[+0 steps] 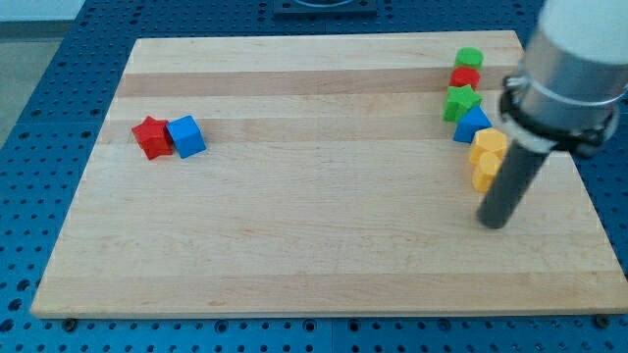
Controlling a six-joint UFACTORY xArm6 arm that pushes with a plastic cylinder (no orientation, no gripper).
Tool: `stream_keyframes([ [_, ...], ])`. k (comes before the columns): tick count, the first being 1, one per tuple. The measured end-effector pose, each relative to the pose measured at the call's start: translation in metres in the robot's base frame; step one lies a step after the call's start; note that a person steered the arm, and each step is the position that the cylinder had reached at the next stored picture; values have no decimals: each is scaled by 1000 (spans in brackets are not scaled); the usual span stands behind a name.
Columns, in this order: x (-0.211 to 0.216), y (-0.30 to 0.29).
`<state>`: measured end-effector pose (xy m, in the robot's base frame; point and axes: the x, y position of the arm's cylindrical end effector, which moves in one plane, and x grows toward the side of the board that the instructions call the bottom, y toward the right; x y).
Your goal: Push the blue cube towards the right side of the board
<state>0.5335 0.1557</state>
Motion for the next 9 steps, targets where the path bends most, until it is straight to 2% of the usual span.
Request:
stream_keyframes([
  [2, 0, -227],
  [3, -19, -346],
  [4, -69, -435],
  [5, -110, -460],
  [6, -136, -459],
  [7, -144, -424],
  [9, -143, -257],
])
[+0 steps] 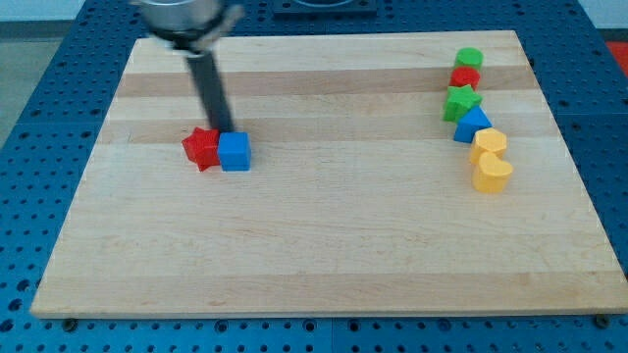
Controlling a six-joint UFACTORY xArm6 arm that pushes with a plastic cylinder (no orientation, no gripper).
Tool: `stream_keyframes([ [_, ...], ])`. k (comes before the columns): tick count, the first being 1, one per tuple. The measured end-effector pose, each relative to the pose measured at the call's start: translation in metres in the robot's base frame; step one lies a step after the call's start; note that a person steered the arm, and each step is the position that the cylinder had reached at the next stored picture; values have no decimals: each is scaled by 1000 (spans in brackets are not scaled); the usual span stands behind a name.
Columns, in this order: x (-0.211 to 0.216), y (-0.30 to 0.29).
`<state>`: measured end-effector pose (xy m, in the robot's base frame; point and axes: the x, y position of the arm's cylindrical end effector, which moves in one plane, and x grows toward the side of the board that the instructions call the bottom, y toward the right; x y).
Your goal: Push the blue cube towards the right side of the board
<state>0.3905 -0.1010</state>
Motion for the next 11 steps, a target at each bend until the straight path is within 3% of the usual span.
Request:
stream_keyframes([
  [1, 13, 60],
  [2, 11, 52],
  [4, 8, -25],
  [6, 56, 46],
  [8, 37, -3],
  [9, 52, -29],
  [10, 68, -2],
  [11, 68, 85],
])
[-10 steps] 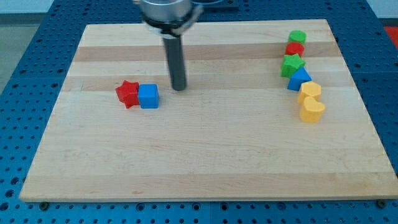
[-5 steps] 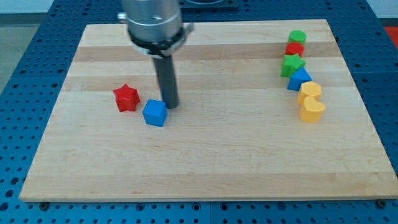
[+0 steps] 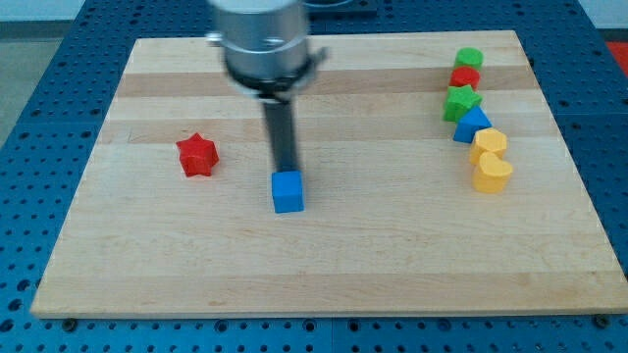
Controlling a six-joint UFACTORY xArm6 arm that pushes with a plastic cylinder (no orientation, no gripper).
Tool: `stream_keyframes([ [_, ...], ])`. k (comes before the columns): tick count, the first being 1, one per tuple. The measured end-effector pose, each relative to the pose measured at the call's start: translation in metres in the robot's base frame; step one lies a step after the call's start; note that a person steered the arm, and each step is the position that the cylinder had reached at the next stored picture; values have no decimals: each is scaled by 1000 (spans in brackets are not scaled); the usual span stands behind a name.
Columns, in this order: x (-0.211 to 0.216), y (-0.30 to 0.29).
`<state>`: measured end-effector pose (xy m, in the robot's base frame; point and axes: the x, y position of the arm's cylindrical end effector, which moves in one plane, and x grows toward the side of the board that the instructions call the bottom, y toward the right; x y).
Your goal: Push the blue cube towards the right side of the board
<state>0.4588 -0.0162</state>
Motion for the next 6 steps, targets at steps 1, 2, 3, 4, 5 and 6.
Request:
stream_keyframes([
  [1, 1, 46],
  [2, -15, 13],
  [3, -36, -47],
  [4, -23, -111],
  [5, 14, -115],
  [6, 28, -83],
])
